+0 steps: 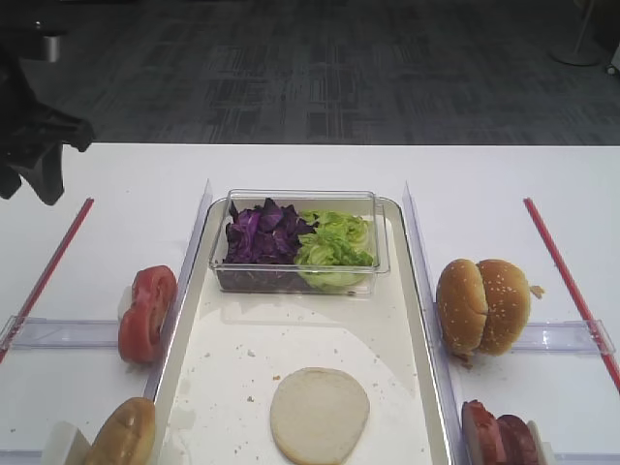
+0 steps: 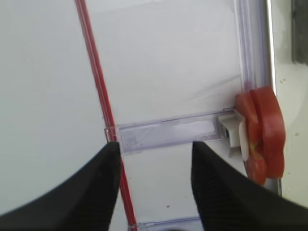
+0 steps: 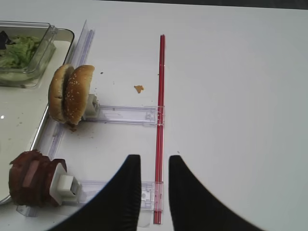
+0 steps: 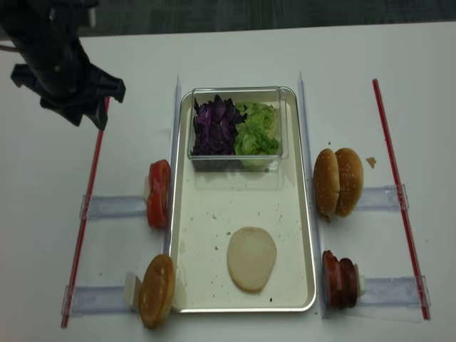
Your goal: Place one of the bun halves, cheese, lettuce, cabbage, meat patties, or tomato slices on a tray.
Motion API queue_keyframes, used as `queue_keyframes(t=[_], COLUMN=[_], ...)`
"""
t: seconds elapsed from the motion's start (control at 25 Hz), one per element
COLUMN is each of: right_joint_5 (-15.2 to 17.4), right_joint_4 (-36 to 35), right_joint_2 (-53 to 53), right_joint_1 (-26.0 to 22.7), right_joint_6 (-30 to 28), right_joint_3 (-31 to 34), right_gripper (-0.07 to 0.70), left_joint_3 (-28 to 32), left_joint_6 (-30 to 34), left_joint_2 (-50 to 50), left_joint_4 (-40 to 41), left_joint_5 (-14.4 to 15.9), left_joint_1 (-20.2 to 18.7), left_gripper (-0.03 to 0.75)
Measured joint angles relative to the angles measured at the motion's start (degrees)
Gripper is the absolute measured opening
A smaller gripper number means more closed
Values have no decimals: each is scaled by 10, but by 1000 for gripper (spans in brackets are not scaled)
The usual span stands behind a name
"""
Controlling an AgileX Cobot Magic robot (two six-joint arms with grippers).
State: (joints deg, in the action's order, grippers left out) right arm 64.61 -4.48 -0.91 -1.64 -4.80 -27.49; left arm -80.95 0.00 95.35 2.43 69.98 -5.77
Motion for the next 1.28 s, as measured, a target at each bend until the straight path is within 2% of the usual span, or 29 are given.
queue_keyframes(t=[0.8, 1.12, 1.28], right_joint_5=[0, 0, 0], right_joint_4=[0, 0, 0], right_joint_2=[0, 0, 0], right_joint_1=[0, 0, 0], right_joint_6=[0, 0, 0], right_joint_3=[0, 0, 0], right_gripper=[193, 193, 193], left_joint_3=[2, 4, 29], left_joint_6=[23, 27, 31], left_joint_2=[-224, -301, -340], left_joint_4=[-27, -46, -47], left_joint_5=[18, 22, 22], left_joint_1=[8, 8, 8], left_gripper=[318, 383, 421])
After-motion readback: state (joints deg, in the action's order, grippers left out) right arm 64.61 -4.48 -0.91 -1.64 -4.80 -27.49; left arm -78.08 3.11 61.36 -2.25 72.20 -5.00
